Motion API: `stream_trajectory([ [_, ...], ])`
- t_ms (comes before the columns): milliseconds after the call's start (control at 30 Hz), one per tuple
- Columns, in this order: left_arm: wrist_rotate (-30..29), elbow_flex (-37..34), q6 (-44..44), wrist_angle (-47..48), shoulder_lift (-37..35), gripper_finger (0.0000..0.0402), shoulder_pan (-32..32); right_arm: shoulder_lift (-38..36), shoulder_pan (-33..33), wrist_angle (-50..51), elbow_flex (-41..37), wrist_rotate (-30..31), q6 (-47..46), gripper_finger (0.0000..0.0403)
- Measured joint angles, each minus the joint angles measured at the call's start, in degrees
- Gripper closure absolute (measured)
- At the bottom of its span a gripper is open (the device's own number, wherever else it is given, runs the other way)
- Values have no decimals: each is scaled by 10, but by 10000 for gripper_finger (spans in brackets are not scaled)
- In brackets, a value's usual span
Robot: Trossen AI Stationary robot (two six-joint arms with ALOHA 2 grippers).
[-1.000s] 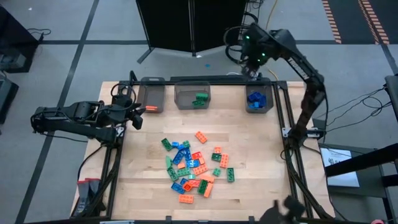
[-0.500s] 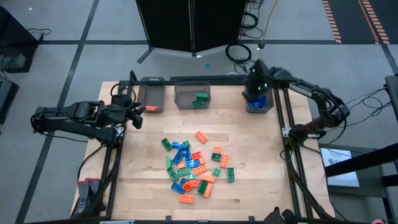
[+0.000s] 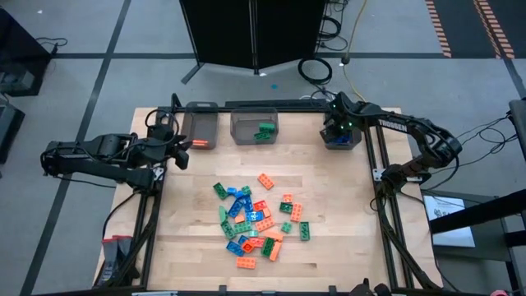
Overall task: Sort blocks
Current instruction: Put the blue game piece into the right black bin, then put the orange game piece into the left black bin
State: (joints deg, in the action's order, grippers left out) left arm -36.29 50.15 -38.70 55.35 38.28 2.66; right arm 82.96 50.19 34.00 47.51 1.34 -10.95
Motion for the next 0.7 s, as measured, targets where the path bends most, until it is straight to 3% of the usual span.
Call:
stream_trajectory([
  [167,0,0,0,0,0,241,0,0,0,22,27,-26,5,124],
  [267,0,0,0,0,0,241,0,0,1,64,83,-68,17,86],
  [367,0,0,0,0,0,241,0,0,-2,122,150,-136,18,80],
  [533,0,0,1,8,0,241,0,0,-43,189,260,-345,20,97],
  [600,-4,0,1,10,0,241,0,0,-85,185,289,-368,7,106],
  [700,-10,0,1,10,0,241,0,-1,-173,154,300,-342,1,115],
])
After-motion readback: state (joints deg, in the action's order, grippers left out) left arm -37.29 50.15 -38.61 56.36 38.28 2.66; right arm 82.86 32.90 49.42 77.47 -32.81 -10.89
